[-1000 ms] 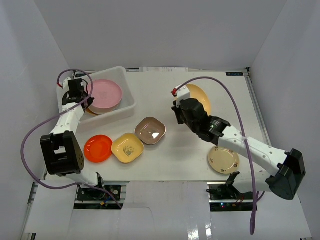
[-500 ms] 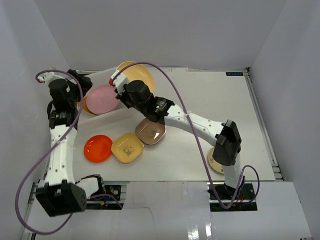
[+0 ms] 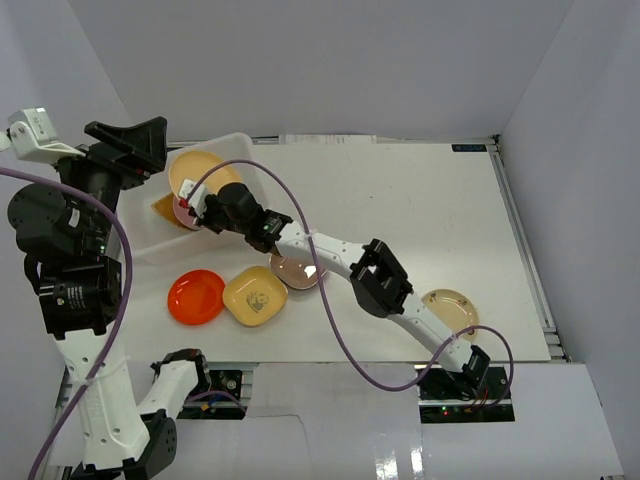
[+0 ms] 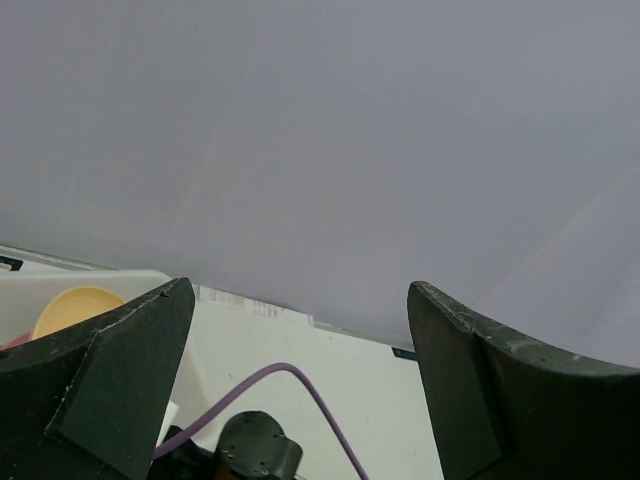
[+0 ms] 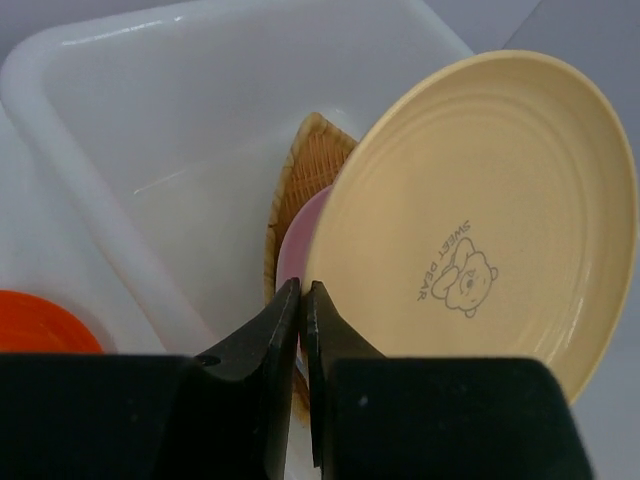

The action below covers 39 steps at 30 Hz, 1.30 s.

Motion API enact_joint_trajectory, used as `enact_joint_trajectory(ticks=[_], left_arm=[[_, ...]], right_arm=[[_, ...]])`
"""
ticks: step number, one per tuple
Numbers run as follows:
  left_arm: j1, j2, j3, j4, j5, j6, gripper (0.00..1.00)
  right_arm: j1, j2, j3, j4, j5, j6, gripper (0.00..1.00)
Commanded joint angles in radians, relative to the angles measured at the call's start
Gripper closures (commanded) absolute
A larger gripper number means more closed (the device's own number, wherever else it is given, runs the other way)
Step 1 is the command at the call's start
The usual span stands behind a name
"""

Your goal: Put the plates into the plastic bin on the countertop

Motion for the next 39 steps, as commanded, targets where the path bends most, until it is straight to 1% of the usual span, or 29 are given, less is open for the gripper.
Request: enact_joint_trajectory(ticks=[1, 2, 3, 4, 5, 6, 7, 9, 10, 11, 14, 15, 16, 17, 18, 19, 21, 23, 24, 25, 27, 28, 29, 30, 32, 34, 35, 38, 39], left_arm=[[-0.007, 0.008, 0.000, -0.088, 0.070, 0.028, 0.02], [-0.007, -0.001, -0.024, -0.087, 0.077, 0.019, 0.02], [-0.007, -0.006, -0.038, -0.087, 0.084, 0.017, 0.02], [-0.007, -0.009, -0.052, -0.087, 0.090, 0.017, 0.02], [-0.007, -0.014, -0.081, -0.087, 0.094, 0.017, 0.02], [-0.007, -0.020, -0.098, -0.087, 0.102, 0.017, 0.02], [-0.007, -0.021, -0.113, -0.087, 0.113, 0.015, 0.02], [-0.007, -0.026, -0.168, -0.088, 0.146, 0.011, 0.02], [-0.007, -0.026, -0.188, -0.090, 0.163, 0.008, 0.03], [-0.007, -0.029, -0.239, -0.096, 0.204, 0.008, 0.05], [-0.007, -0.041, -0.345, -0.105, 0.269, 0.003, 0.12], [-0.008, -0.054, -0.428, -0.105, 0.319, -0.006, 0.15], [-0.010, -0.060, -0.470, -0.107, 0.344, -0.008, 0.22], [-0.013, -0.069, -0.509, -0.104, 0.364, -0.008, 0.25], [-0.019, -0.080, -0.549, -0.104, 0.378, -0.009, 0.28], [-0.042, -0.101, -0.613, -0.105, 0.383, -0.003, 0.30], [-0.112, -0.117, -0.670, -0.104, 0.361, -0.006, 0.33], [-0.226, -0.117, -0.736, -0.100, 0.271, -0.029, 0.34], [-0.352, -0.107, -0.753, -0.096, 0.216, -0.040, 0.34], [-0.422, -0.097, -0.780, -0.090, 0.082, -0.049, 0.34], [-0.575, -0.048, -0.796, -0.090, -0.040, -0.072, 0.33], [-0.612, -0.032, -0.810, -0.090, -0.091, -0.077, 0.33], [-0.639, -0.006, -0.816, -0.093, -0.187, -0.083, 0.33], [-0.677, 0.006, -0.822, -0.093, -0.227, -0.083, 0.33], [-0.709, 0.035, -0.830, -0.088, -0.265, -0.093, 0.33], [-0.786, 0.116, -0.819, -0.085, -0.292, -0.093, 0.33], [-0.856, 0.179, -0.799, -0.087, -0.354, -0.103, 0.33], [-0.947, 0.261, -0.749, -0.076, -0.458, -0.112, 0.34], [-0.993, 0.305, -0.736, -0.065, -0.470, -0.085, 0.35]], right_arm=[[0.002, 0.032, 0.084, 0.156, -0.032, -0.046, 0.88], [0.004, 0.031, 0.066, 0.162, -0.013, -0.044, 0.66], [0.004, 0.012, 0.043, 0.185, 0.005, -0.043, 0.53], [0.004, -0.053, 0.003, 0.217, 0.025, -0.034, 0.36], [0.001, -0.096, -0.118, 0.254, 0.027, -0.014, 0.31], [-0.007, -0.145, -0.176, 0.313, 0.025, -0.001, 0.27], [-0.012, -0.240, -0.223, 0.328, 0.022, 0.014, 0.27], [-0.027, -0.334, -0.361, 0.345, 0.021, 0.066, 0.30], [-0.032, -0.438, -0.414, 0.366, 0.015, 0.083, 0.32], [-0.039, -0.490, -0.541, 0.375, 0.015, 0.116, 0.33], [-0.055, -0.704, -0.755, 0.398, 0.039, 0.186, 0.40], [-0.061, -0.757, -0.897, 0.398, 0.044, 0.237, 0.42], [-0.065, -0.852, -0.971, 0.398, 0.110, 0.264, 0.47], [-0.076, -0.895, -1.046, 0.397, 0.140, 0.293, 0.49], [-0.087, -0.940, -1.182, 0.392, 0.168, 0.349, 0.51], [-0.099, -1.007, -1.240, 0.382, 0.218, 0.397, 0.55], [-0.151, -1.058, -1.332, 0.310, 0.246, 0.469, 0.56], [-0.212, -1.127, -1.457, 0.276, 0.234, 0.575, 0.56], [-0.228, -1.155, -1.499, 0.259, 0.226, 0.601, 0.57], [-0.240, -1.211, -1.569, 0.256, 0.220, 0.637, 0.57], [-0.260, -1.256, -1.617, 0.221, 0.206, 0.658, 0.57], [-0.262, -1.276, -1.630, 0.201, 0.196, 0.666, 0.56], [-0.262, -1.279, -1.646, 0.182, 0.186, 0.671, 0.56], [-0.262, -1.278, -1.653, 0.167, 0.173, 0.674, 0.55], [-0.263, -1.269, -1.686, 0.148, 0.159, 0.689, 0.55], [-0.263, -1.273, -1.711, 0.157, 0.165, 0.701, 0.55], [-0.263, -1.276, -1.734, 0.165, 0.171, 0.713, 0.55], [-0.262, -1.298, -1.771, 0.168, 0.174, 0.718, 0.55], [-0.263, -1.319, -1.781, 0.162, 0.195, 0.720, 0.56]])
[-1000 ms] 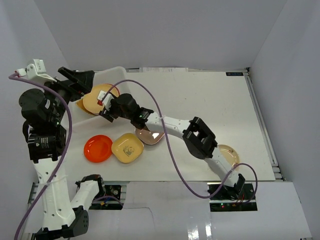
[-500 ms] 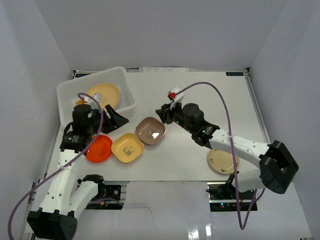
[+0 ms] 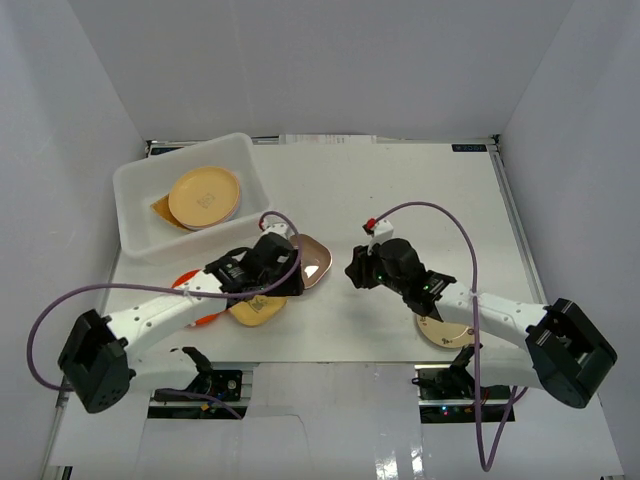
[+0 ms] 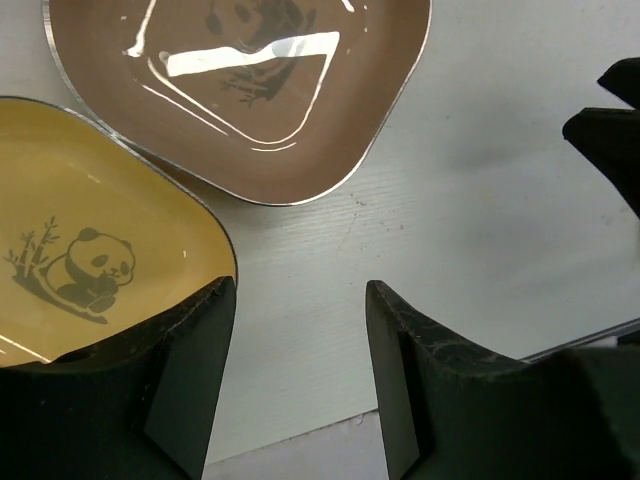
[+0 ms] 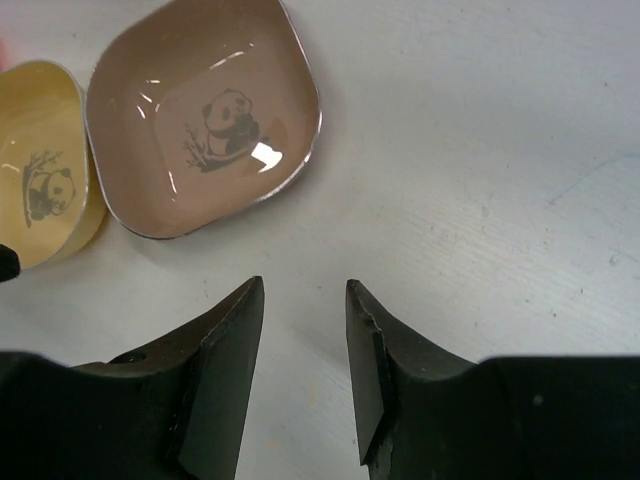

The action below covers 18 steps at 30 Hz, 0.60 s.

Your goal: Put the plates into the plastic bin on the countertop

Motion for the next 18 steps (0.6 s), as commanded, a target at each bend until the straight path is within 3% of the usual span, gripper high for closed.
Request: enact_joint_trajectory(ticks=[1, 4, 9, 18], left_arm=[[-0.100, 0.072, 0.077, 0.045, -0.160, 0.026, 0.35], [-0.151, 0.152, 0.121, 0.126, -0.186, 0.159, 0.36], [-0.151, 0.284, 0.150, 0.218, -0.148, 0.254, 0.37], [-0.147, 0.517, 0.273, 0.247, -0.151, 0.345, 0.41]], right_arm=[[0.001, -0.061, -0.041, 0.003, 0.038, 0.030, 0.56], [-0.032, -0.145, -0.106, -0.036, 0.073, 0.053, 0.61], [-0.091, -0.249, -0.189, -0.039, 0.046, 0.082, 0.62], [-0.097, -0.372, -0.235, -0.047, 0.014, 0.073, 0.62]])
